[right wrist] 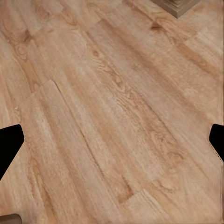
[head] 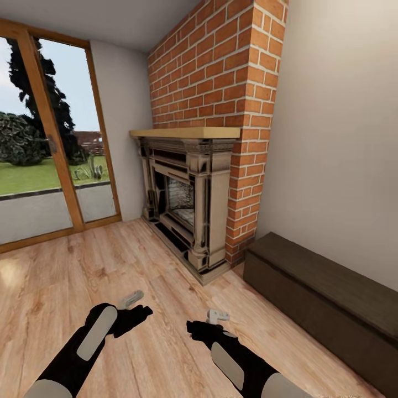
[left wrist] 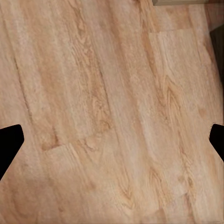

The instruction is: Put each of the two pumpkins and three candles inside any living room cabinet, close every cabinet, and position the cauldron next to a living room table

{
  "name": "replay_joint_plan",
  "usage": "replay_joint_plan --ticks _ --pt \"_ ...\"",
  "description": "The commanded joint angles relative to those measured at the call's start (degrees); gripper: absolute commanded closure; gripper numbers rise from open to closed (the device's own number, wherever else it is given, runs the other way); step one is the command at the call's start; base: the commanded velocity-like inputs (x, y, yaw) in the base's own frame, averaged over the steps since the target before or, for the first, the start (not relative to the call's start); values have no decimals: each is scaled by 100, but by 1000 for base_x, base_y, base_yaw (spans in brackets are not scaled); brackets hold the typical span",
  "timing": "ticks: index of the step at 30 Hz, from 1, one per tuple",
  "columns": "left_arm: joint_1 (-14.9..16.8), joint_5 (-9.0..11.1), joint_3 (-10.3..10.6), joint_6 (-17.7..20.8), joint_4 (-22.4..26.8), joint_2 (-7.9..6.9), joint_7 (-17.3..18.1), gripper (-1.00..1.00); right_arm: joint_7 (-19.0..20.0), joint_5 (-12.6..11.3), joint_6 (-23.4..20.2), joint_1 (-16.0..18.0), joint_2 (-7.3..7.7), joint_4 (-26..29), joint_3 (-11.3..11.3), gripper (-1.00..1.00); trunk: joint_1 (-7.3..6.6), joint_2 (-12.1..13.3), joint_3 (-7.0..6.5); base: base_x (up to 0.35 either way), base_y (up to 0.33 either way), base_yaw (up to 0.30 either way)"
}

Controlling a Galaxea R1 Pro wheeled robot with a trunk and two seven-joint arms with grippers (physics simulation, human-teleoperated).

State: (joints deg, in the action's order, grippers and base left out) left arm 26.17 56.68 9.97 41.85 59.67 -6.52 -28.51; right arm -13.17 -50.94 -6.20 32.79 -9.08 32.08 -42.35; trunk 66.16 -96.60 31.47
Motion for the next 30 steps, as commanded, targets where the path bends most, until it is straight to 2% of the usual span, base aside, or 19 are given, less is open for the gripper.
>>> replay_joint_plan --ticks 1,30 --pt "3 62 15 -1 10 -7 -59 -100 -45 -31 -12 8 3 9 -34 -100 0 -4 6 0 26 -269" --pt "3 63 13 -1 10 -33 -59 -100 -46 -31 -12 8 3 -8 -28 -100 0 -4 6 0 9 -270"
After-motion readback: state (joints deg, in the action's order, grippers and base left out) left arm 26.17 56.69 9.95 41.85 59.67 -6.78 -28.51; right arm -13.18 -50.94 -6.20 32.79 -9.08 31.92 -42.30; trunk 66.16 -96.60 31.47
